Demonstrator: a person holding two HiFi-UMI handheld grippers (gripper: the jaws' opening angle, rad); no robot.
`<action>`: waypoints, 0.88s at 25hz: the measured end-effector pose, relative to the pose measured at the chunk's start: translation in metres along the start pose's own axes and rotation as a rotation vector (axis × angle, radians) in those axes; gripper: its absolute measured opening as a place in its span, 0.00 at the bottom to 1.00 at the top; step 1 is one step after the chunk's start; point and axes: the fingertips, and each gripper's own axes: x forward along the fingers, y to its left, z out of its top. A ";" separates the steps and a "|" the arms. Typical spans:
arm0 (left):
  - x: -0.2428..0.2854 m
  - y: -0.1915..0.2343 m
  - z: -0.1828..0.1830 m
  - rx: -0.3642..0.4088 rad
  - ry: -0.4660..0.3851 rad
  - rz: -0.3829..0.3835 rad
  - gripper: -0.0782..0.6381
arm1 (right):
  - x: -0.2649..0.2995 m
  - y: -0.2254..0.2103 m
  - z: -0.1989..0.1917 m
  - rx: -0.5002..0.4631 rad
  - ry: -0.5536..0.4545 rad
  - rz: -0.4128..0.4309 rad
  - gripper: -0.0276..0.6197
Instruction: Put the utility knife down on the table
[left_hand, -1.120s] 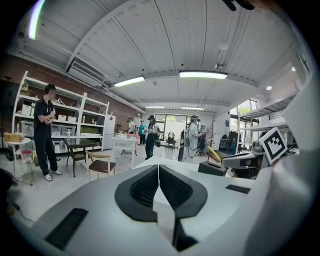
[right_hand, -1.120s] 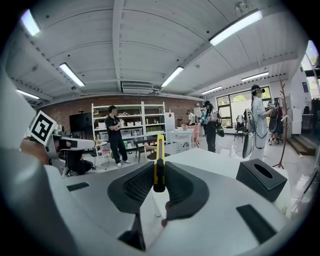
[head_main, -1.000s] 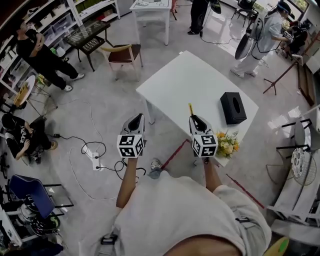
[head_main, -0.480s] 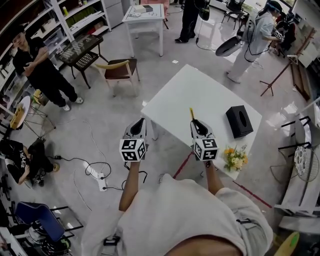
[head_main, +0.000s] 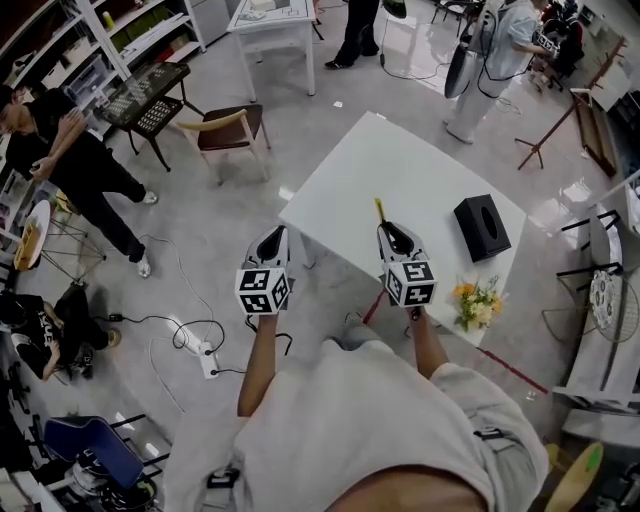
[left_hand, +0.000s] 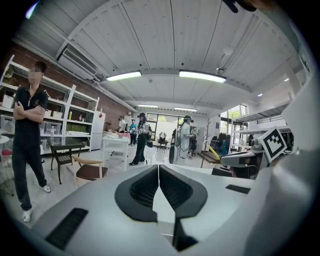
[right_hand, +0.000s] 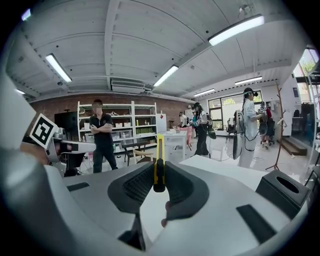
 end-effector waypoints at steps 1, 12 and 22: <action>0.001 0.000 -0.002 -0.004 0.003 0.002 0.14 | 0.002 -0.001 -0.001 -0.001 0.003 0.003 0.17; 0.037 0.040 0.005 -0.016 0.012 0.064 0.14 | 0.069 -0.010 0.015 -0.010 0.010 0.053 0.17; 0.096 0.062 0.023 -0.019 0.031 0.105 0.14 | 0.138 -0.035 0.041 -0.020 0.017 0.107 0.17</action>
